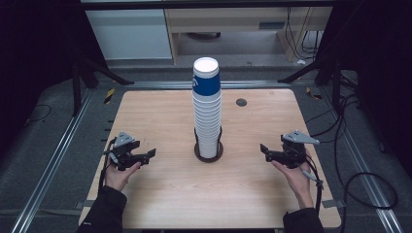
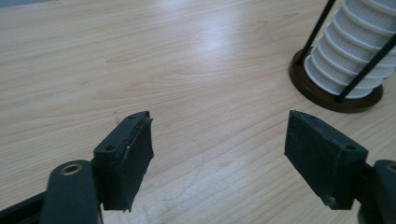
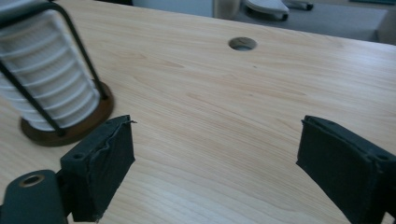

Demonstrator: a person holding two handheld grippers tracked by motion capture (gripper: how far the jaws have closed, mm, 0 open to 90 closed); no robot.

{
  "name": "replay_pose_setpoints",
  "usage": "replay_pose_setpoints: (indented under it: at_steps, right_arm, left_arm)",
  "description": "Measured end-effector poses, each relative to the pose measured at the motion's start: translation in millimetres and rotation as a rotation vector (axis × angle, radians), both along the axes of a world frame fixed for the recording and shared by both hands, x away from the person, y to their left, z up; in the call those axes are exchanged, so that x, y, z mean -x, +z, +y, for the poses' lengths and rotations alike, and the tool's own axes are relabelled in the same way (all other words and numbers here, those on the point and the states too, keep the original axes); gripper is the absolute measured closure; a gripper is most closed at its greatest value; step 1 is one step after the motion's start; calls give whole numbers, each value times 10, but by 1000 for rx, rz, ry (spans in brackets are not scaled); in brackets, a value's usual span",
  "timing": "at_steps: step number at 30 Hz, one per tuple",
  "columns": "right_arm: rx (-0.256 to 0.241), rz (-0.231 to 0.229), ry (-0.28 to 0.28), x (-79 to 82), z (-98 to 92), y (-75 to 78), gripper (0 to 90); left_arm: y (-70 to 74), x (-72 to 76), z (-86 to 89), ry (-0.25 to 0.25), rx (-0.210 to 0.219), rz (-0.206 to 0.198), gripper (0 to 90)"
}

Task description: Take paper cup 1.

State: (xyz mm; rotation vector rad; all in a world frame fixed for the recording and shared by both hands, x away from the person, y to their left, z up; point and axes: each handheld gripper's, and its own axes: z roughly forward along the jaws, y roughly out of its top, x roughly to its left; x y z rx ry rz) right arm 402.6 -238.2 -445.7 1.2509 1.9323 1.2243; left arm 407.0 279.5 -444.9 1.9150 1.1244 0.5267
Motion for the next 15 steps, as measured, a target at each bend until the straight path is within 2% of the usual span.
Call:
replay_pose_setpoints:
  at_steps: [4, 8, 10, 15]
  right_arm:
    - [25, -6, 40, 22, 86, 26, 121]
    - [28, -14, 62, 43, 119, 63, 124]
    - [27, -19, 67, 52, 138, 141, 124]
    - [-23, -46, 94, 70, 156, 285, 126]
  left_arm:
    - [-9, 17, -29, -10, 2, -5, 208]
    - [-32, 16, -34, -12, 17, -3, 199]
    - [-46, 4, -38, -14, 16, 8, 189]
    - [-35, 10, -35, -11, 28, 2, 186]
